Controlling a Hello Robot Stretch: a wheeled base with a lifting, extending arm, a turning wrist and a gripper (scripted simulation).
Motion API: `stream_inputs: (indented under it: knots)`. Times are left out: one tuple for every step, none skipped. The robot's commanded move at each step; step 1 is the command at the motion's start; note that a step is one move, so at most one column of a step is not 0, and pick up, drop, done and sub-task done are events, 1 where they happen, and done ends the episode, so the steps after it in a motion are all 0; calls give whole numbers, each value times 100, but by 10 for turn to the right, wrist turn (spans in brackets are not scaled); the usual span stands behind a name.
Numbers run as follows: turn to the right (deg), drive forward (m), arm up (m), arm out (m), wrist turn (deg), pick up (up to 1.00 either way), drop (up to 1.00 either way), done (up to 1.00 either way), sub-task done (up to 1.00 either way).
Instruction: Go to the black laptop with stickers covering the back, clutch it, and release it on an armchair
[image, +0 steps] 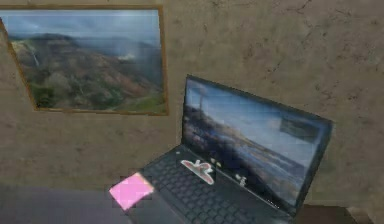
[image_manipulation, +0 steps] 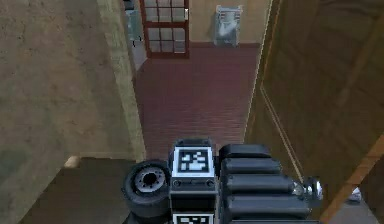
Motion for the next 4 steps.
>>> stream_inputs:
  knots:
    - [450, 0, 0, 0, 0, 0, 0, 0, 0]
    - [330, 0, 0, 0, 0, 0, 0, 0, 0]
    - [0, 100, 0, 0, 0, 0, 0, 0, 0]
    - [60, 0, 0, 0, 0, 0, 0, 0, 0]
